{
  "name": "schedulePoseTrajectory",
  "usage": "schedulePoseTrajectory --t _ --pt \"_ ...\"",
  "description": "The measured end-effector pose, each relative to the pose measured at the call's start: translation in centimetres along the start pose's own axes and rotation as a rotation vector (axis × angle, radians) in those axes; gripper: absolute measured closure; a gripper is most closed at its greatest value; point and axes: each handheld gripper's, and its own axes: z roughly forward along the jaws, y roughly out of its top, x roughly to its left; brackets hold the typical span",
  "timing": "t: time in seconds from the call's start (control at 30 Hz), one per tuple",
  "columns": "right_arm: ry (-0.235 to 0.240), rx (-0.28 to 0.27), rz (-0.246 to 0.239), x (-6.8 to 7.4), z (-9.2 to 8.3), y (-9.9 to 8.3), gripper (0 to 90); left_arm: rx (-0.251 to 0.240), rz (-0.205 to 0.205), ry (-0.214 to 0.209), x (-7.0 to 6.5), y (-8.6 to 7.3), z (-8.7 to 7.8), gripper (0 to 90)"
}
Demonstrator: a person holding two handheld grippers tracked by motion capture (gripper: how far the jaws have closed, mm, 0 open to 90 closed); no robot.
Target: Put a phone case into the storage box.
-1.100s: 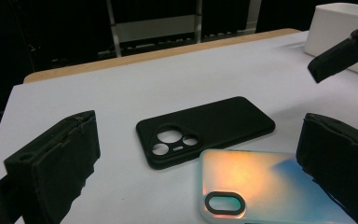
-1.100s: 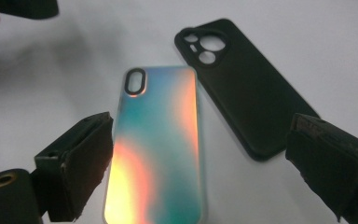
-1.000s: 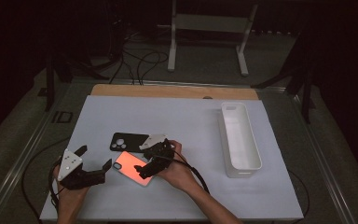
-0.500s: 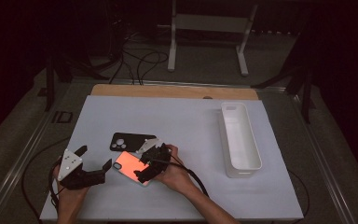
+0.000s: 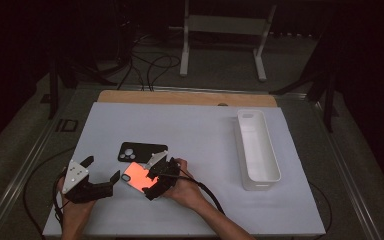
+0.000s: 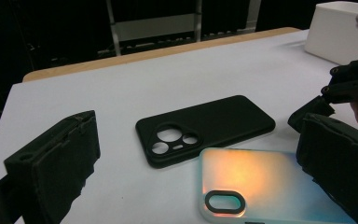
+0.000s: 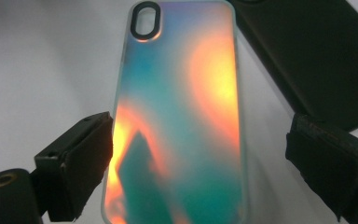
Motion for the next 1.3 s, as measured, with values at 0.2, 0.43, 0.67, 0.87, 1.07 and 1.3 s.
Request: schedulePoseTrajectory --t 0.2,0.43,0.67,0.87,1.07,1.3 --pt "0.032 0.017 -0.004 0.3 0.5 -0.2 7.4 0.002 0.000 0.001 0.0 0.0 0.0 0.0" --pt "0.034 0.035 -0.021 0.8 1.0 -0.3 7.4 0.001 0.002 -0.001 0.0 0.0 0.0 0.0" --pt "0.033 0.064 -0.026 0.9 1.6 -0.4 7.5 0.001 0.001 -0.001 0.0 0.0 0.0 0.0" --pt "0.019 0.079 -0.043 1.1 1.7 -0.3 8.3 0.002 0.001 -0.001 -0.1 0.0 0.0 0.0" --pt "0.019 0.097 -0.041 1.1 1.4 -0.2 15.2 0.001 0.000 -0.002 -0.1 0.0 0.0 0.0" --pt "0.003 0.140 -0.049 1.2 1.4 0.2 16.4 0.002 0.001 -0.002 -0.1 0.0 0.0 0.0"
